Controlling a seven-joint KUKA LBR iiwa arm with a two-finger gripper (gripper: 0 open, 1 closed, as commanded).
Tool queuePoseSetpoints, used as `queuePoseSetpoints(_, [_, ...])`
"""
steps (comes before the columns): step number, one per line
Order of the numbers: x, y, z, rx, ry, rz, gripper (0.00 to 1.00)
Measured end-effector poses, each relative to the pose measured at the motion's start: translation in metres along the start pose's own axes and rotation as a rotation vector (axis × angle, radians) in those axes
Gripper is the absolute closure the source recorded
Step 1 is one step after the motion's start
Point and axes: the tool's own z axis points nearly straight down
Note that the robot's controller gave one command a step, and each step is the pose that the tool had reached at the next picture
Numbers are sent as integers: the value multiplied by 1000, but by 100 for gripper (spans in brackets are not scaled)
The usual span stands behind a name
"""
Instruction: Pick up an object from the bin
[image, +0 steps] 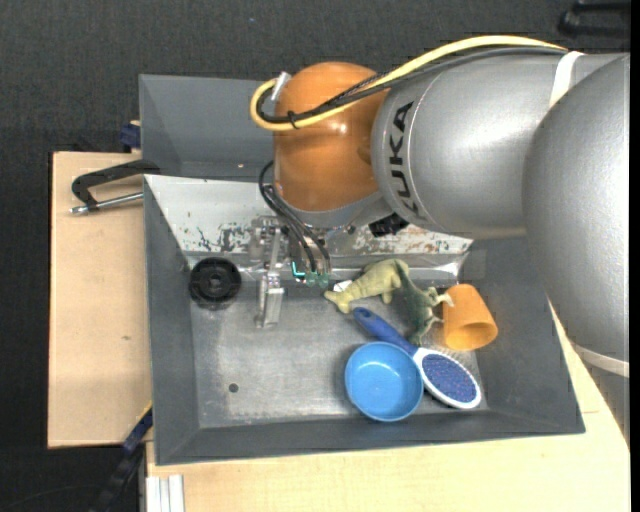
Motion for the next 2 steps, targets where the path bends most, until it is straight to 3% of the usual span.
queuePoseSetpoints(1, [-3,-53,5,1,-7,87,0])
queuePoseSetpoints(2, [42,-142,52,3,-3,-105,0])
